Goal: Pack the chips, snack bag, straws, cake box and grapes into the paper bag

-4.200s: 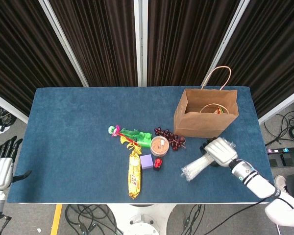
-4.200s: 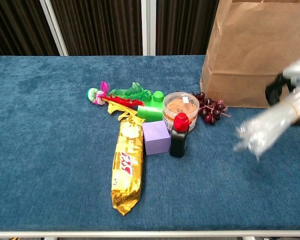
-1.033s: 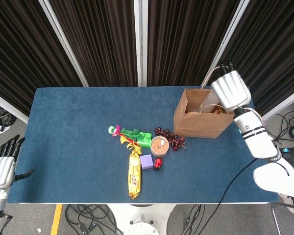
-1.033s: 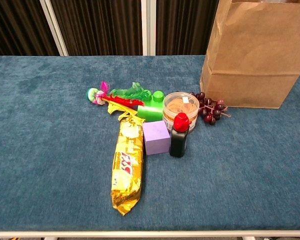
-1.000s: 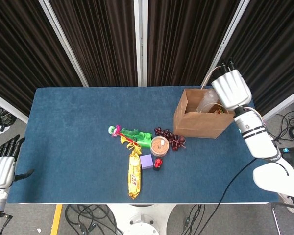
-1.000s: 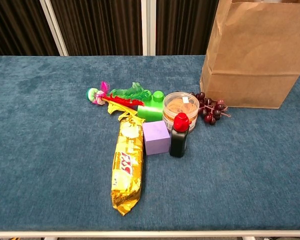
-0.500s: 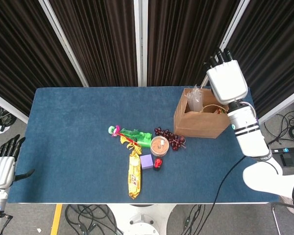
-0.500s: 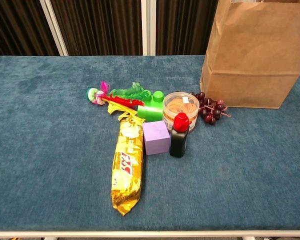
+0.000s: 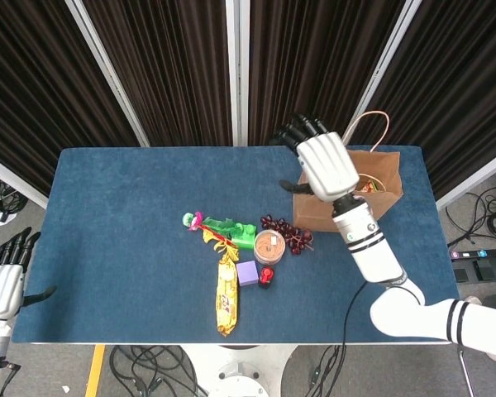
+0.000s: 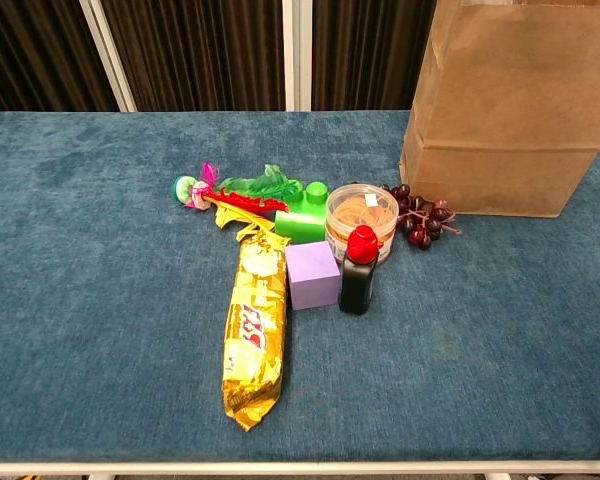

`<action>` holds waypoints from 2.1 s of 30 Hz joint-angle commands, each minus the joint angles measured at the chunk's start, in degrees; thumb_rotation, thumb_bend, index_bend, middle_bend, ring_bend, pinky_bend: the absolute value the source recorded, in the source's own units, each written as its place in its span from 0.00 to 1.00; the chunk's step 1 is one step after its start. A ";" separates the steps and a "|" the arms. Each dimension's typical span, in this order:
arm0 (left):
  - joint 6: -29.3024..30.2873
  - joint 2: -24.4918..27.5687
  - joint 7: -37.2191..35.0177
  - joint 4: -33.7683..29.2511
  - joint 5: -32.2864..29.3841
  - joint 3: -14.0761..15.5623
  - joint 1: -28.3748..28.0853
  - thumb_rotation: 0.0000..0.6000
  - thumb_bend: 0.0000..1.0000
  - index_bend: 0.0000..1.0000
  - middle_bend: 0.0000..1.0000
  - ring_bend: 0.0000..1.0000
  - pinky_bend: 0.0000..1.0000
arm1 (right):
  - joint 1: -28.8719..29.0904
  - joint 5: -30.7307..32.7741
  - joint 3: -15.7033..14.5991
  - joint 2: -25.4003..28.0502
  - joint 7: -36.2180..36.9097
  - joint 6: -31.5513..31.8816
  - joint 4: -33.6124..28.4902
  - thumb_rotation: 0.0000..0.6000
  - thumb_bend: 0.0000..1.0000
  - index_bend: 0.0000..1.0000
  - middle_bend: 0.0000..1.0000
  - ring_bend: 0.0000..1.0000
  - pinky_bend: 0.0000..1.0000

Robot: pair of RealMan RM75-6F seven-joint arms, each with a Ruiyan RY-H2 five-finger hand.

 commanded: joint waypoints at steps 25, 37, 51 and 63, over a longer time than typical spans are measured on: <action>-0.14 -0.17 0.47 0.70 -0.16 0.24 0.29 1.00 0.09 0.05 0.01 0.00 0.12 | -7.43 -15.68 -19.77 6.22 0.87 -14.09 -6.37 1.00 0.00 0.34 0.30 0.16 0.25; -0.34 -0.93 -0.05 2.46 -0.55 0.24 0.51 1.00 0.09 0.05 0.01 0.00 0.12 | -2.13 -6.79 -17.91 -4.02 -9.69 -19.30 5.03 1.00 0.00 0.19 0.18 0.02 0.08; -0.36 -1.26 -2.02 4.71 -1.09 0.05 1.01 1.00 0.09 0.05 0.01 0.00 0.12 | 2.65 1.88 -17.99 -16.10 -14.50 -22.30 16.96 1.00 0.00 0.16 0.15 0.00 0.05; -0.95 -1.66 -2.46 5.46 -1.44 -0.10 0.94 1.00 0.09 0.05 0.01 0.00 0.12 | 4.59 3.67 -18.17 -19.86 -13.17 -24.52 22.28 1.00 0.00 0.17 0.19 0.03 0.06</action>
